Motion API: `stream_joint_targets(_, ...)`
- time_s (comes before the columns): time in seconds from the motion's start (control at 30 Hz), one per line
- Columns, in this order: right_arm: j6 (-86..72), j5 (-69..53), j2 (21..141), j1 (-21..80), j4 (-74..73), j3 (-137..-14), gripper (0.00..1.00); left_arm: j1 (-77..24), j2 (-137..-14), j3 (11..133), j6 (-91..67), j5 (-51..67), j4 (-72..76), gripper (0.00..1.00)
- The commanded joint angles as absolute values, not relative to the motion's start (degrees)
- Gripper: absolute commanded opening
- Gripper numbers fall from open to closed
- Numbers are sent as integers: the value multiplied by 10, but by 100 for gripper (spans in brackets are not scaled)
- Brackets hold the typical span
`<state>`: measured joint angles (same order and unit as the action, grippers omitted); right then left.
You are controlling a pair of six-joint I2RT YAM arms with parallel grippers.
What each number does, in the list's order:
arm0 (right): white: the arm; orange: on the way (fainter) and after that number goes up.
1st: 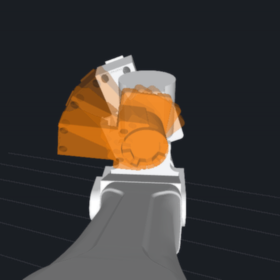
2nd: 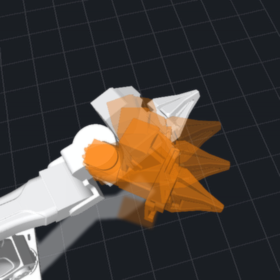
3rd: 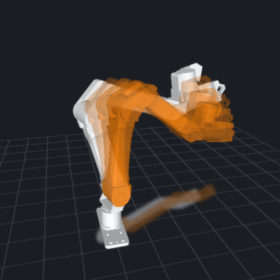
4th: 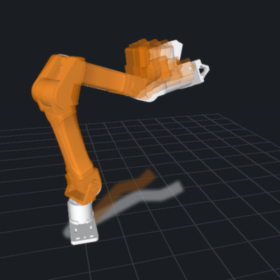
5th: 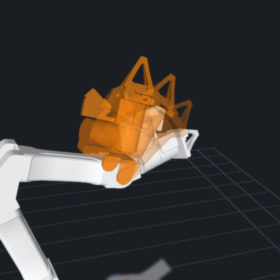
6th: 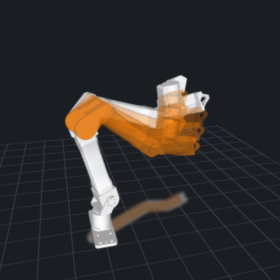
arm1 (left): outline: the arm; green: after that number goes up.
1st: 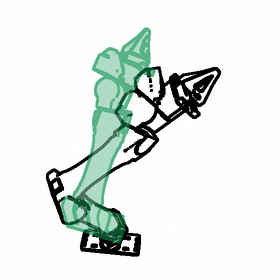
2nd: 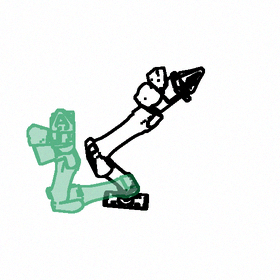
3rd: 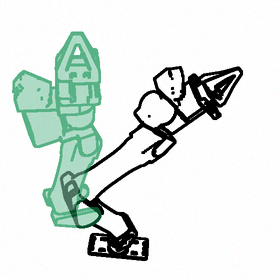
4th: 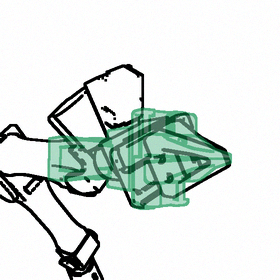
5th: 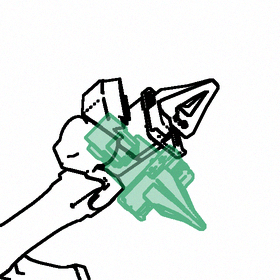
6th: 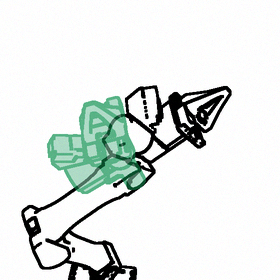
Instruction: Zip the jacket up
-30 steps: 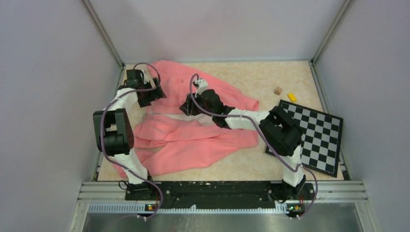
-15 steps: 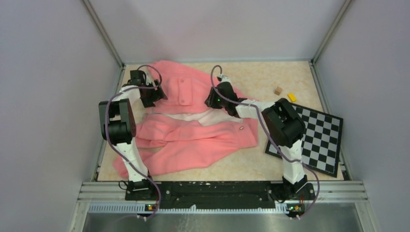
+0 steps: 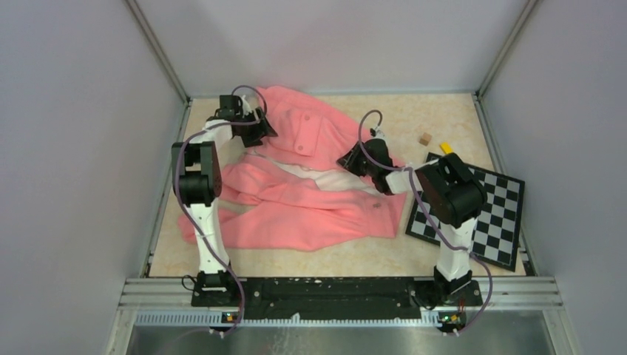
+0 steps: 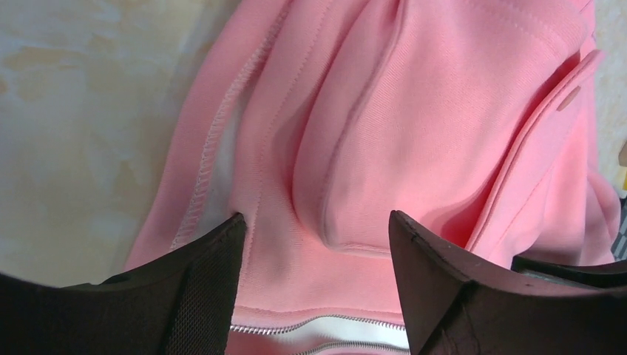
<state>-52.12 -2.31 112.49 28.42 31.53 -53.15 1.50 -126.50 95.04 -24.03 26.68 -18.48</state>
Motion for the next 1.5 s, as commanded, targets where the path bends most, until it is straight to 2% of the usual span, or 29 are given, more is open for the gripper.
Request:
stream_joint_targets(0.0,-393,-87,1097,295,322,-606,29,9,-1227,940,-206,233,-223,76)
stream_joint_targets(0.1,-326,-121,1103,307,274,-657,30,11,-1178,919,-175,204,-230,81)
stream_joint_targets(0.27,-242,-145,1088,331,282,-692,34,12,-1132,879,-142,155,-211,87)
stream_joint_targets(0.4,-189,-125,1106,354,254,-763,38,20,-1136,858,-134,115,-208,87)
stream_joint_targets(0.53,-216,-129,1166,363,249,-873,39,20,-1180,881,-139,153,-219,82)
stream_joint_targets(0.6,-204,-134,1191,370,240,-907,38,20,-1203,898,-140,156,-239,78)
stream_joint_targets(0.73,-190,-149,1217,382,275,-888,39,20,-1220,915,-140,169,-251,67)
stream_joint_targets(0.9,-153,-151,1226,382,218,-911,38,19,-1223,909,-153,208,-237,58)
stream_joint_targets(1.0,-133,-151,1224,382,211,-908,40,19,-1217,904,-156,223,-228,43)
stream_joint_targets(1.2,-122,-205,1244,382,197,-928,40,19,-1184,891,-163,267,-200,8)
stream_joint_targets(1.27,-125,-231,1256,382,196,-942,40,19,-1166,887,-165,296,-188,0)
stream_joint_targets(1.47,-155,-305,1289,382,225,-971,42,19,-1106,837,-141,345,-133,0)
